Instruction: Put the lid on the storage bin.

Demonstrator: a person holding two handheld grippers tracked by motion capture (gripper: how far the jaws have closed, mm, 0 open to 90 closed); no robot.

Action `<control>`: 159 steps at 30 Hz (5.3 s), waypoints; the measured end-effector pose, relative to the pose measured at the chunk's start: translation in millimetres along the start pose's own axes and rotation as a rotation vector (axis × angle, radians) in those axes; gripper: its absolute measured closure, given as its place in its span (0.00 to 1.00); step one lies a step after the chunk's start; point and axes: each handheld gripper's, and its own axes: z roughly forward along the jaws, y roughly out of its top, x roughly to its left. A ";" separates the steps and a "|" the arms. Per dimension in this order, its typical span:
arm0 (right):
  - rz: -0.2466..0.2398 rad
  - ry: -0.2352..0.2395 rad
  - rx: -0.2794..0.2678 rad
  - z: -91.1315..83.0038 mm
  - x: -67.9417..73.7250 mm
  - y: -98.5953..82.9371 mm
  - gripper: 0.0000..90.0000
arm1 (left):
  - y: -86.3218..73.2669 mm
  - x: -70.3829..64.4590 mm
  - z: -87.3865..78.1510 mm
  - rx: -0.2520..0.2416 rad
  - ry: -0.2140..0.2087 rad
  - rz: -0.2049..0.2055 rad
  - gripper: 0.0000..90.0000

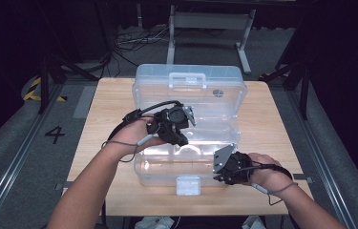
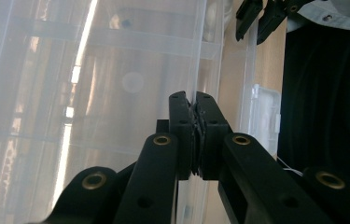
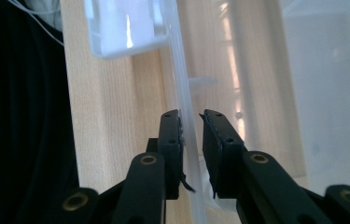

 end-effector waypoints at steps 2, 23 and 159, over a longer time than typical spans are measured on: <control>-0.017 -0.024 -0.030 -6.0 3.2 1.0 0.92 | -0.2 -0.4 0.2 -0.002 0.002 0.001 0.97; 0.063 -0.081 -0.283 -53.4 -4.7 -11.3 1.00 | 0.6 -3.7 2.3 0.009 0.003 0.000 0.97; 0.502 -0.277 -0.689 -85.1 -42.8 -81.3 1.00 | -187.4 24.4 -52.9 -0.323 0.323 -0.675 0.62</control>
